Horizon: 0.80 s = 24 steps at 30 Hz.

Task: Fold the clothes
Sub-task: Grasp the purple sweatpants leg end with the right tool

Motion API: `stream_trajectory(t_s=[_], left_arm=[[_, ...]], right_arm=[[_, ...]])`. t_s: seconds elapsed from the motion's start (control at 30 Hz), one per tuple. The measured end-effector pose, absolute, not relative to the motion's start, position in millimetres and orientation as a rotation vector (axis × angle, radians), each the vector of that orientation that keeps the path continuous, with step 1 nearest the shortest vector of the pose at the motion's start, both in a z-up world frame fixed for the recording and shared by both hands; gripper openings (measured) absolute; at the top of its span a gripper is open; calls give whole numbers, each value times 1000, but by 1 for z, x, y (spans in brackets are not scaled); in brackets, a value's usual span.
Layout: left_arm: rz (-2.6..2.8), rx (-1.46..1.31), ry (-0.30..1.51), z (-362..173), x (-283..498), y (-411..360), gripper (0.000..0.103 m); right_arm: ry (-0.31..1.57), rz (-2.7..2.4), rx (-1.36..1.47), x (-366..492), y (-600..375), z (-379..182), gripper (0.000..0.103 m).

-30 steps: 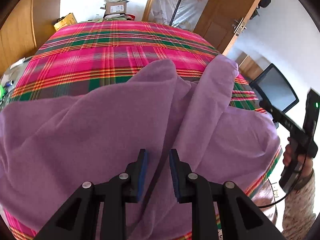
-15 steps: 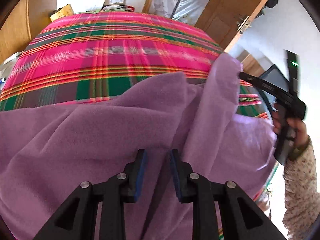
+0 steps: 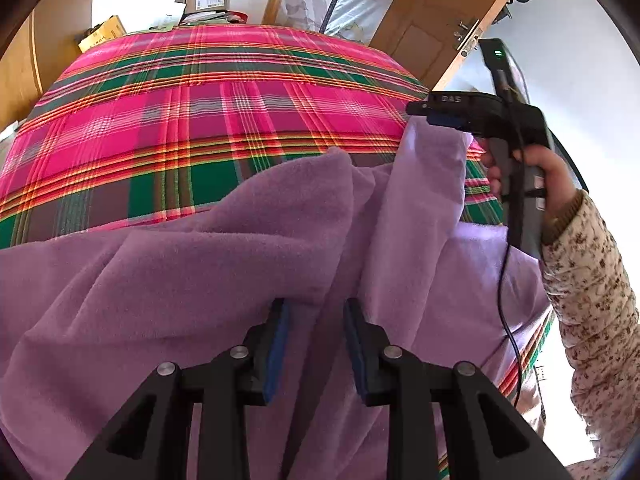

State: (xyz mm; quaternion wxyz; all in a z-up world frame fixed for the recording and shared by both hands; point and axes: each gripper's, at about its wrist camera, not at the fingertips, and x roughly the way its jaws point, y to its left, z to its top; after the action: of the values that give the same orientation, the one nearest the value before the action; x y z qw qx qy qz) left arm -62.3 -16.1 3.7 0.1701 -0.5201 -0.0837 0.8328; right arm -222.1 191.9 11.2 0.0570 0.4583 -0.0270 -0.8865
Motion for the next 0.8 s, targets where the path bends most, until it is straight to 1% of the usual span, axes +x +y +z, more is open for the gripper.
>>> stream_trajectory(t_s=[0.17,0.27,0.37,0.4,0.43,0.47,0.53,0.63,0.8], left_arm=[[2359,-1471,-246,4,-63,-18,30],[2357,-1467,-253,3,-63,-19,30],[2356,-1465,-257,4,-62,-22,30],[2357,-1464,-255,4,-61,-22,30],[2358,-1464,-252,4,-61,-22,30],[2359,-1464,-249,5,-61,-22,30],[2362,-1463,-251,5,-62,-22,30],[2365,-1464,-255,5,-62,-23,30],[2386,-1458,-232,6,-59,-20,29]], right_arm=[[-39,-2730,1458,-237,185,4,41],[-47,-2740,1511,-239,187,-2,41],[-59,-2747,1505,-239,190,-3,40],[-59,-2750,1503,-239,192,-3,38],[-57,-2754,1503,-240,193,-4,29],[-62,-2755,1501,-240,195,-4,26],[-88,-2752,1494,-239,200,-4,10],[-116,-2750,1477,-235,205,-2,6],[-140,-2775,1415,-224,209,7,5]])
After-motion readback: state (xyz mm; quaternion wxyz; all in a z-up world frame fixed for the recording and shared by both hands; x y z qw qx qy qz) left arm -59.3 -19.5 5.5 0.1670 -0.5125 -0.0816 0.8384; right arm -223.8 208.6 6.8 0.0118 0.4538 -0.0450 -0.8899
